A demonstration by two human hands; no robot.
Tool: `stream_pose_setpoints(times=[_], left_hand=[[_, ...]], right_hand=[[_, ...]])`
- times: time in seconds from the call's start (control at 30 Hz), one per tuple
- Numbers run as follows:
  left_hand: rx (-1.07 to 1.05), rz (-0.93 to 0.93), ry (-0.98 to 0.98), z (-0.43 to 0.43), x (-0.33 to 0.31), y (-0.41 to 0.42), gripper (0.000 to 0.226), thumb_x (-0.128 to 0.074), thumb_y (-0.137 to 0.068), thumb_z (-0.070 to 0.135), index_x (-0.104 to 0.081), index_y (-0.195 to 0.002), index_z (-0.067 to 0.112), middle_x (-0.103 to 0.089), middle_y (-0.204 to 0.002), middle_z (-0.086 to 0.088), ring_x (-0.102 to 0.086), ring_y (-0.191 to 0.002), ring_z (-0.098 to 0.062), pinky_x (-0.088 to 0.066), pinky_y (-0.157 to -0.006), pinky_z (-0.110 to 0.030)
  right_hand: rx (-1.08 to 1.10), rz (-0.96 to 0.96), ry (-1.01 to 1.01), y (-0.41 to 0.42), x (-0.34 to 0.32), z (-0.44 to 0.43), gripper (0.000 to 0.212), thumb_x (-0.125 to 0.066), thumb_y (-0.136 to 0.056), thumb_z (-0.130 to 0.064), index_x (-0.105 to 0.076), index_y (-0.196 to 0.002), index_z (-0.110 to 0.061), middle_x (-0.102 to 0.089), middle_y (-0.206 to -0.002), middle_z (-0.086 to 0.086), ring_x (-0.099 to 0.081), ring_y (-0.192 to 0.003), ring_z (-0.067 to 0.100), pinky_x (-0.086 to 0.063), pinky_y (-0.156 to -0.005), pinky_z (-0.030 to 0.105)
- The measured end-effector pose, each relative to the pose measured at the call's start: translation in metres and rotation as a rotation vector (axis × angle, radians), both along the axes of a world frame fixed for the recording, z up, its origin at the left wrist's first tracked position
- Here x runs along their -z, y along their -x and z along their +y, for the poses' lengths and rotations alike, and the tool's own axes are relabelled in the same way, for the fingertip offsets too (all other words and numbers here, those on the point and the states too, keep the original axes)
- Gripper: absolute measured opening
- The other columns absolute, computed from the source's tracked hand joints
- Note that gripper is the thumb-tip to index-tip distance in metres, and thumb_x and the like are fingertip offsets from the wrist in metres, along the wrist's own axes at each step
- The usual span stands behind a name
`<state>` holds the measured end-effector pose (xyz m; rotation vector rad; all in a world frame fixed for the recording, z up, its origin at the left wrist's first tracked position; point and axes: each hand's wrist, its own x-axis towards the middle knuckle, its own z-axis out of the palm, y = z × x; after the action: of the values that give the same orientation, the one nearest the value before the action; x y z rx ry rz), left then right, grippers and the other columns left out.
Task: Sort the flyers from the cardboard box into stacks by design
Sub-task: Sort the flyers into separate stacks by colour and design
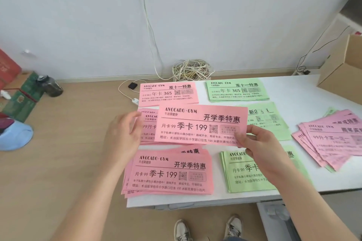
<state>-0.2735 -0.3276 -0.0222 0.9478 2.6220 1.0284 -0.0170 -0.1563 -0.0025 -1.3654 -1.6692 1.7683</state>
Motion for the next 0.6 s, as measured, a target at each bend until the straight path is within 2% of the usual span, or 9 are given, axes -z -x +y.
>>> stream_pose_setpoints(times=[0.07,0.1,0.13,0.2,0.27,0.33,0.4,0.47,0.6], left_hand=[[-0.018,-0.499,-0.208,-0.002,-0.015,-0.015,0.036,-0.054,-0.090,0.044,-0.053,-0.122,0.027,-0.067,-0.109,0.006,-0.066,-0.093,-0.013,-0.050,-0.083,-0.034],[-0.044,-0.656,-0.265,-0.003,-0.019,-0.022,0.039,-0.060,-0.087,0.040,-0.051,-0.123,0.028,-0.070,-0.104,0.004,-0.069,-0.088,-0.014,-0.053,-0.081,-0.038],[-0.064,-0.709,-0.282,-0.007,-0.018,-0.026,0.040,-0.066,-0.086,0.030,-0.050,-0.123,0.031,-0.073,-0.098,0.003,-0.071,-0.085,-0.015,-0.055,-0.076,-0.041],[-0.072,-0.628,-0.226,-0.017,-0.015,-0.034,0.043,-0.067,-0.087,0.014,-0.051,-0.119,0.036,-0.074,-0.090,0.006,-0.071,-0.078,-0.012,-0.056,-0.069,-0.038],[-0.078,-0.460,-0.079,-0.030,-0.004,-0.034,0.044,-0.066,-0.088,0.013,-0.049,-0.116,0.043,-0.073,-0.089,0.010,-0.070,-0.072,-0.005,-0.056,-0.067,-0.035],[-0.062,-0.363,0.019,-0.043,0.011,-0.033,0.046,-0.065,-0.088,0.018,-0.046,-0.118,0.046,-0.072,-0.092,0.011,-0.069,-0.073,-0.005,-0.056,-0.070,-0.039],[-0.045,-0.257,0.112,-0.051,0.023,-0.034,0.048,-0.064,-0.087,0.024,-0.041,-0.122,0.048,-0.071,-0.099,0.010,-0.068,-0.079,-0.011,-0.054,-0.073,-0.038],[-0.021,-0.129,0.202,-0.054,0.031,-0.039,0.051,-0.062,-0.088,0.027,-0.039,-0.130,0.043,-0.069,-0.107,0.005,-0.066,-0.085,-0.018,-0.051,-0.072,-0.033],[0.026,0.165,0.332,-0.054,0.037,-0.041,0.060,-0.071,-0.079,0.022,-0.045,-0.132,0.025,-0.056,-0.104,-0.004,-0.057,-0.088,-0.025,-0.043,-0.063,-0.031]], right_hand=[[-0.044,0.014,0.023,0.004,0.001,-0.010,0.008,-0.063,-0.090,-0.016,-0.066,-0.098,-0.012,-0.075,-0.087,0.006,-0.061,-0.063,0.004,-0.039,-0.070,0.027],[-0.083,0.017,0.043,0.006,0.002,-0.015,0.009,-0.063,-0.090,-0.016,-0.065,-0.098,-0.011,-0.075,-0.087,0.007,-0.059,-0.060,0.002,-0.038,-0.067,0.026],[-0.138,0.010,0.076,0.009,0.003,-0.021,0.010,-0.063,-0.091,-0.015,-0.066,-0.099,-0.011,-0.075,-0.087,0.007,-0.057,-0.059,0.003,-0.035,-0.064,0.025],[-0.261,-0.042,0.133,0.010,0.002,-0.027,0.011,-0.061,-0.091,-0.014,-0.066,-0.101,-0.012,-0.075,-0.090,0.004,-0.057,-0.065,0.006,-0.035,-0.062,0.023],[-0.353,-0.143,0.107,0.012,0.005,-0.030,0.012,-0.062,-0.091,-0.015,-0.063,-0.103,-0.014,-0.075,-0.089,0.000,-0.060,-0.067,0.006,-0.038,-0.058,0.016],[-0.376,-0.280,-0.051,0.015,0.013,-0.032,0.024,-0.066,-0.087,-0.019,-0.057,-0.108,-0.023,-0.073,-0.087,-0.004,-0.062,-0.071,0.007,-0.043,-0.060,0.019],[-0.433,-0.410,-0.288,0.019,0.025,-0.039,0.041,-0.068,-0.083,-0.024,-0.050,-0.119,-0.030,-0.064,-0.098,-0.009,-0.058,-0.086,0.009,-0.045,-0.075,0.024],[-0.557,-0.472,-0.482,0.024,0.034,-0.051,0.055,-0.069,-0.080,-0.033,-0.044,-0.129,-0.035,-0.048,-0.118,-0.011,-0.044,-0.108,0.008,-0.037,-0.092,0.023],[-0.877,-0.546,-0.712,0.027,0.041,-0.070,0.080,-0.069,-0.070,-0.058,-0.030,-0.138,-0.042,-0.022,-0.141,-0.009,-0.019,-0.130,0.014,-0.030,-0.110,0.036]])
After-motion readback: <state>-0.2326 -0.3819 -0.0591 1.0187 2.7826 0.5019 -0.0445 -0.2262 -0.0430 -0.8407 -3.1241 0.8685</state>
